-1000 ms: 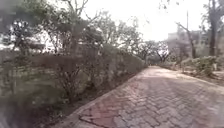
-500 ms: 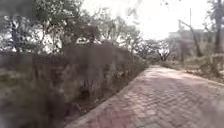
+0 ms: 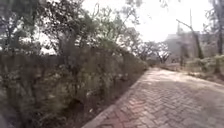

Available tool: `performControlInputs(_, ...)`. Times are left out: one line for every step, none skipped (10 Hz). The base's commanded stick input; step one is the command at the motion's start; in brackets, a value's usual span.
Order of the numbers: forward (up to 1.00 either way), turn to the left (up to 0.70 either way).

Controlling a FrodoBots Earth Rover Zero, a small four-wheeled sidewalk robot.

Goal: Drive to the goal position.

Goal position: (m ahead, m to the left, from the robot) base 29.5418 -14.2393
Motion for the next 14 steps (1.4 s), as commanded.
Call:
performControlInputs(-0.85, 0.0)
performControlInputs(-0.55, 0.0)
performControlInputs(-0.2, 0.0)
performControlInputs(0.0, 0.0)
performControlInputs(0.0, 0.0)
performControlInputs(0.0, 0.0)
performControlInputs(0.0, 0.0)
performControlInputs(0.0, 0.0)
performControlInputs(0.0, 0.0)
performControlInputs(0.11, -0.54)
performControlInputs(0.51, -0.43)
performControlInputs(0.85, -0.34)
performControlInputs(0.85, -0.34)
performControlInputs(0.85, -0.34)
